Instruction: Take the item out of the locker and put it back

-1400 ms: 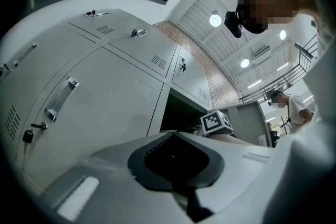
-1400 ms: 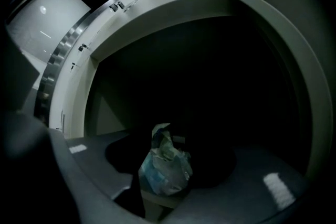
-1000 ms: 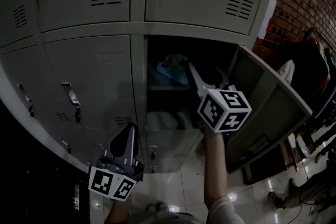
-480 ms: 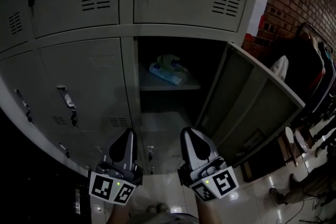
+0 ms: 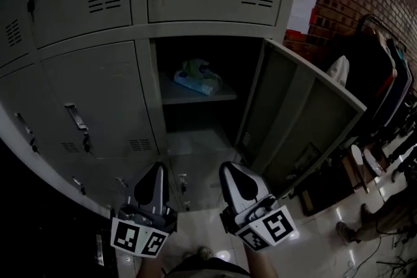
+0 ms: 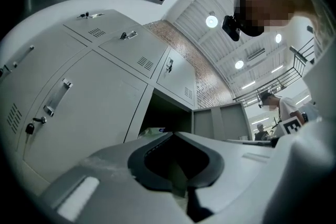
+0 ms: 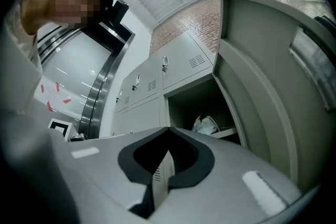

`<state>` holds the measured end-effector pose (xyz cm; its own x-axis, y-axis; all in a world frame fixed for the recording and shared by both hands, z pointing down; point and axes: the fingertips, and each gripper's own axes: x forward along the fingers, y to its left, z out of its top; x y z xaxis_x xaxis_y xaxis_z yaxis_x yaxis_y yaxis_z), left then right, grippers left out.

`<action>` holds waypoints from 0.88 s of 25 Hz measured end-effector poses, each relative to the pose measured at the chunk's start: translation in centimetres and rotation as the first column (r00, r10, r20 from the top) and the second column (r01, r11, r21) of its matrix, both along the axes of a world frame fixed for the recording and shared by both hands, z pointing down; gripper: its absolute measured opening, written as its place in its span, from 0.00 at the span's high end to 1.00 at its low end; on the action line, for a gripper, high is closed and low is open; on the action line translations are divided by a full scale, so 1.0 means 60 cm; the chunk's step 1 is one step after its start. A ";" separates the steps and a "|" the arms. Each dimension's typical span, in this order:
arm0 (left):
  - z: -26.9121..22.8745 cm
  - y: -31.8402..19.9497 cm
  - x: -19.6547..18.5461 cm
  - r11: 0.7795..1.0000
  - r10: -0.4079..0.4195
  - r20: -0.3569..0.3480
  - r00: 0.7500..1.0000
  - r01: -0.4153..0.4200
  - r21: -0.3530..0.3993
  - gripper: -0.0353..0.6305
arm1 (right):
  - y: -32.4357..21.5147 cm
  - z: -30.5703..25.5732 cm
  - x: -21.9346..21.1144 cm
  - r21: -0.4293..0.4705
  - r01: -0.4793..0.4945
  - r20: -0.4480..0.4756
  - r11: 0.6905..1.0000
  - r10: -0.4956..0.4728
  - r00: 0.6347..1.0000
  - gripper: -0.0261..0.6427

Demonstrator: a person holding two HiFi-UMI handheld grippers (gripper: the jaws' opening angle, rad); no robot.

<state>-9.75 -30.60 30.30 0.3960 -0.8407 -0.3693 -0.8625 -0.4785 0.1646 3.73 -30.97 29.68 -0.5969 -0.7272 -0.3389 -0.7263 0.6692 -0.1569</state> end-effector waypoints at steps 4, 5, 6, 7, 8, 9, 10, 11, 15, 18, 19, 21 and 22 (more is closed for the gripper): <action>0.055 0.040 -0.006 1.000 -0.017 -0.006 1.000 0.016 -0.026 0.94 | 0.054 0.054 0.007 -0.025 -0.003 0.028 1.000 0.004 1.000 0.96; 0.077 0.057 -0.007 0.999 -0.017 -0.010 1.000 0.017 -0.043 0.94 | 0.073 0.073 0.010 -0.037 -0.004 0.030 0.999 0.006 1.000 0.96; 0.099 0.078 -0.006 0.998 -0.017 -0.011 1.000 0.017 -0.058 0.94 | 0.094 0.091 0.012 -0.047 -0.004 0.028 0.999 0.005 1.000 0.96; 0.120 0.101 -0.007 0.997 -0.018 -0.012 1.000 0.017 -0.071 0.94 | 0.116 0.108 0.013 -0.052 -0.004 0.026 0.999 0.005 1.000 0.96; 0.139 0.126 -0.007 0.997 -0.018 -0.013 1.000 0.017 -0.080 0.94 | 0.139 0.123 0.013 -0.055 -0.005 0.026 0.998 0.007 1.000 0.96; 0.156 0.153 -0.008 0.996 -0.017 -0.015 1.000 0.015 -0.086 0.94 | 0.165 0.137 0.013 -0.057 -0.007 0.027 0.998 0.008 1.000 0.96; 0.171 0.183 -0.008 0.996 -0.014 -0.019 1.000 0.013 -0.091 0.94 | 0.194 0.150 0.011 -0.061 -0.005 0.030 0.998 0.007 1.000 0.96; 0.183 0.217 -0.008 0.996 -0.011 -0.023 1.000 0.009 -0.092 0.94 | 0.229 0.160 0.008 -0.063 0.001 0.034 0.998 0.001 0.999 0.96; 0.198 0.405 -0.007 0.998 0.008 -0.036 0.999 -0.010 -0.064 0.94 | 0.411 0.174 -0.006 -0.040 0.015 0.049 0.999 -0.013 0.999 0.96; 0.176 0.577 -0.005 1.000 0.014 -0.022 1.000 -0.014 -0.027 0.94 | 0.583 0.162 -0.015 -0.032 0.014 0.034 0.999 -0.013 0.999 0.96; 0.165 0.632 -0.005 1.000 0.011 -0.012 1.000 -0.011 -0.020 0.94 | 0.640 0.156 -0.021 -0.035 0.021 0.028 0.999 -0.020 0.999 0.96; 0.138 0.730 -0.007 1.000 0.007 0.002 1.000 -0.007 -0.012 0.94 | 0.739 0.137 -0.031 -0.054 0.037 0.039 0.998 -0.035 0.999 0.96; 0.120 0.771 -0.006 1.000 0.007 0.008 1.000 -0.007 -0.006 0.94 | 0.778 0.122 -0.034 -0.064 0.042 0.053 0.997 -0.038 0.998 0.96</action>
